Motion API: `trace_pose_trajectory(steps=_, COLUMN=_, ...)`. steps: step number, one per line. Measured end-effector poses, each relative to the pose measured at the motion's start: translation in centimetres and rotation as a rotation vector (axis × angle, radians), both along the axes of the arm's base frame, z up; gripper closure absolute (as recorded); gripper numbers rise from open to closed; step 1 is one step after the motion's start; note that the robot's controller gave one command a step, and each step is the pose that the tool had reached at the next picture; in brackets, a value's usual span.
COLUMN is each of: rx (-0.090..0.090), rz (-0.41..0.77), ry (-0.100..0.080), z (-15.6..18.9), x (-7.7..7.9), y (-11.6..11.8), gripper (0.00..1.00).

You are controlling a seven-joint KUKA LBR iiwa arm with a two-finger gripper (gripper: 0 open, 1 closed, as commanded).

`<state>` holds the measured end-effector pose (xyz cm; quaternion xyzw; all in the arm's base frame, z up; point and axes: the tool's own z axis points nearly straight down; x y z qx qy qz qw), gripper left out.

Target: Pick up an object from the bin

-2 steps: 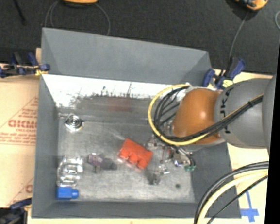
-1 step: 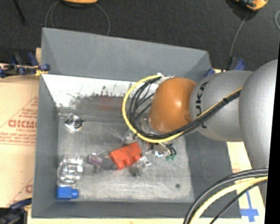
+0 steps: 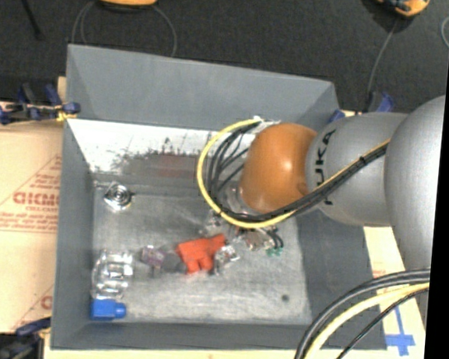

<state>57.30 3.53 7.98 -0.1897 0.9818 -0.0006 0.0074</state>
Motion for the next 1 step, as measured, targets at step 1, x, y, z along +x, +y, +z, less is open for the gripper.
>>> trace_pose_trajectory(steps=1, rx=-0.002, rz=0.03, ry=0.002, z=12.8, x=0.46, y=0.67, gripper=1.0)
